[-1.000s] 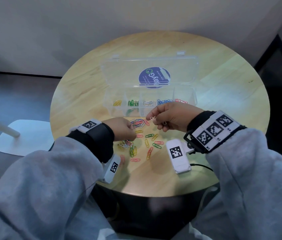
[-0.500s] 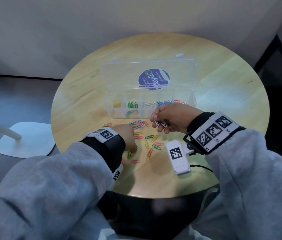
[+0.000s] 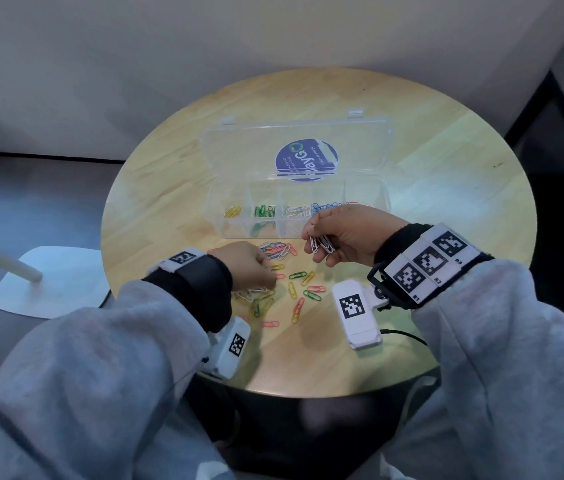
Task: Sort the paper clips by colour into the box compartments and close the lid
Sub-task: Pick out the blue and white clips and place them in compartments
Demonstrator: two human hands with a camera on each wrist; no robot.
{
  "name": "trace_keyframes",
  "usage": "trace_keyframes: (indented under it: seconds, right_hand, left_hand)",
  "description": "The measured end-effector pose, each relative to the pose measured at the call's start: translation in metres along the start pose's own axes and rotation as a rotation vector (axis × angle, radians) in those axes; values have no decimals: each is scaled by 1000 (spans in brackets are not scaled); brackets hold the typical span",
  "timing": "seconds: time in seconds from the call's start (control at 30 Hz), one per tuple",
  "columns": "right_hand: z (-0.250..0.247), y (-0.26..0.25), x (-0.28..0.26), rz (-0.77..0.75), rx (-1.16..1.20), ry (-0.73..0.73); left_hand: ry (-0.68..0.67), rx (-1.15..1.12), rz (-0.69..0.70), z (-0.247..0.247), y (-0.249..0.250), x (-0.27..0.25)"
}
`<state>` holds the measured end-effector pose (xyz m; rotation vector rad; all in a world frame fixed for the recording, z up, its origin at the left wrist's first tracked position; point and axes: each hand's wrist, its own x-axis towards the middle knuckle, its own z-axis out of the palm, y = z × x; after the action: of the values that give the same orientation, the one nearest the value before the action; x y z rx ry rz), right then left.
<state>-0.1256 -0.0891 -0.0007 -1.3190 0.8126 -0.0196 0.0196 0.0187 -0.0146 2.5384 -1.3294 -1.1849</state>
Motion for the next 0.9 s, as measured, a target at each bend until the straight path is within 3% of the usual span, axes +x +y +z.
trace_keyframes:
  seconds: [0.2,0.37,0.53,0.7,0.9]
  right_hand:
    - [1,-4,-2,-19,156,-6]
    - [-2,-8,-2,-33,342,12]
    - [-8,-11,-2,-74,516,129]
    - [-10,-19,-2,-84,585,149]
    - [-13,-23,7,-67,603,163]
  left_hand:
    - [-1,-654,-1,-21,9,-6]
    - [37,-912,45,-34,15,-11]
    - [56,-1168,67,-44,23,-12]
    - [25,-1279,110,-56,33,-1]
    - [10,-1253,135,-63,45,17]
